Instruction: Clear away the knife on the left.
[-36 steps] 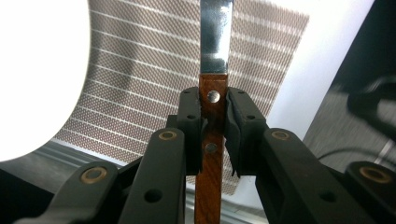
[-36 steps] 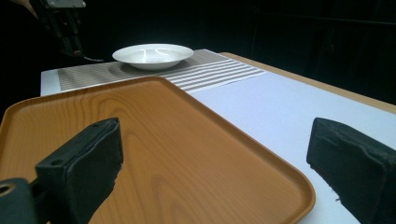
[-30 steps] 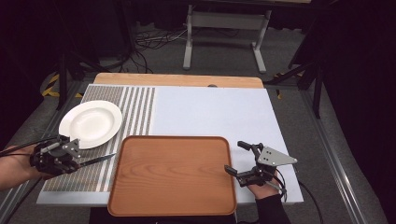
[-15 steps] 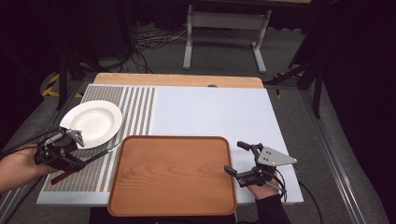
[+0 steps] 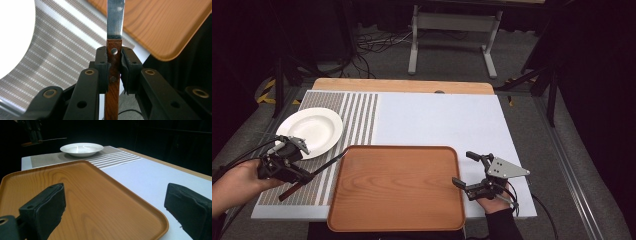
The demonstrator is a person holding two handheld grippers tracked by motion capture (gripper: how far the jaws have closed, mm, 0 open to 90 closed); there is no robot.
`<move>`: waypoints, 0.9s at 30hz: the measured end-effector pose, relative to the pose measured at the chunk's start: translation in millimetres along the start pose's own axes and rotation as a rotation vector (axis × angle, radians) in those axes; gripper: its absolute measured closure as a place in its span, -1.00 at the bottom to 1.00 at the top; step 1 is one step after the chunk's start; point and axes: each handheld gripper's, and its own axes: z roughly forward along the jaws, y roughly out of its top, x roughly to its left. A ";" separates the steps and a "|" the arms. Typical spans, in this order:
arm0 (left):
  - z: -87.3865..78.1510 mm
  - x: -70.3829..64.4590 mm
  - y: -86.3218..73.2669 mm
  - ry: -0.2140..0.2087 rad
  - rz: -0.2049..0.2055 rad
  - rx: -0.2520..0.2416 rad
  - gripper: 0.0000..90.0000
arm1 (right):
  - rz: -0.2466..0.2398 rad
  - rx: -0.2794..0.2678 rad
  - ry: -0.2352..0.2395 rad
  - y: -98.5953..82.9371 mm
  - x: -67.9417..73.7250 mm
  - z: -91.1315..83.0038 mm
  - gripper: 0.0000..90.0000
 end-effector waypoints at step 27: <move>22.9 -38.9 42.9 -0.055 -0.152 -0.074 0.72 | 0.006 0.000 0.009 -0.8 -0.3 0.5 -0.90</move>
